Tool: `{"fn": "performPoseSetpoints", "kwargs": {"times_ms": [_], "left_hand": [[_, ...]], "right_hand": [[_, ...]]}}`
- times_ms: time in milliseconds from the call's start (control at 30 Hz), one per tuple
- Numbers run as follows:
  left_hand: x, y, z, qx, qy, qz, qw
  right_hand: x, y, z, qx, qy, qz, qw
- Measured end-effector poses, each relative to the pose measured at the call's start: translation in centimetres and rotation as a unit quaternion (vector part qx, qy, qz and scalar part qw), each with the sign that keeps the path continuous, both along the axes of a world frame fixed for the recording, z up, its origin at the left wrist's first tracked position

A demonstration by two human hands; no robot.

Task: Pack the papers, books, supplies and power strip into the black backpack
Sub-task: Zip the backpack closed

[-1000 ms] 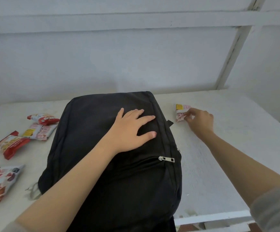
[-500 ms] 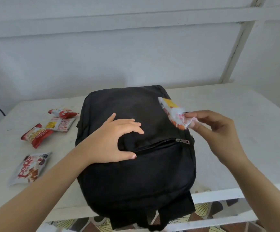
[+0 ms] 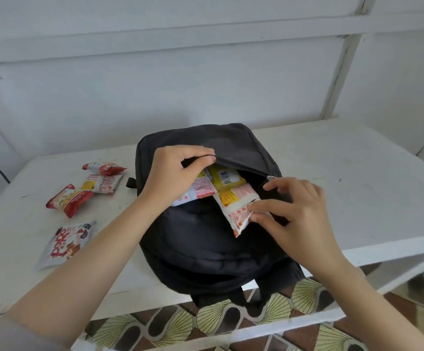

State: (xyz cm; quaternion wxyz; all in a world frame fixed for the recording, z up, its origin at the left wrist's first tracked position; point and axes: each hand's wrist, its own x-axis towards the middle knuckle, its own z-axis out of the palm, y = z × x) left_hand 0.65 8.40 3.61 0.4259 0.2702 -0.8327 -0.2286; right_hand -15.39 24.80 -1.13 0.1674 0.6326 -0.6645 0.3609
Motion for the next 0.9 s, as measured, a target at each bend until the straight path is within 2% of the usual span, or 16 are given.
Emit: {"fn": "performPoseSetpoints", "kwargs": {"times_ms": [167, 300, 400, 500, 567, 700, 800, 900], "left_hand": [[0.1, 0.3, 0.1, -0.005, 0.018, -0.005, 1.0], [0.3, 0.5, 0.0, -0.002, 0.024, -0.007, 1.0], [0.3, 0.6, -0.2, 0.014, 0.025, -0.006, 1.0], [0.4, 0.9, -0.6, 0.033, 0.015, -0.005, 0.999], [0.6, 1.0, -1.0, 0.05, -0.002, -0.006, 0.999], [1.8, 1.6, -1.8, 0.074, -0.015, 0.018, 0.997], [4.2, 2.1, -2.9, 0.087, 0.004, 0.114, 0.99], [7.9, 2.8, -5.2, 0.099, 0.01, 0.247, 0.964]], "right_hand": [[1.2, -2.8, 0.2, -0.049, 0.052, -0.087, 0.994], [1.6, -4.9, 0.6, -0.081, 0.061, -0.157, 0.982], [1.4, -6.3, 0.9, -0.08, 0.075, -0.217, 0.97], [1.3, -7.0, 1.1, -0.053, 0.067, -0.234, 0.968], [1.7, -6.7, 1.3, -0.026, 0.042, -0.184, 0.982], [3.7, -5.8, 2.0, 0.039, -0.001, 0.013, 0.999], [5.4, -6.4, 2.9, 0.078, -0.002, 0.106, 0.991], [6.7, -8.1, 3.9, 0.115, 0.025, 0.176, 0.977]]}}
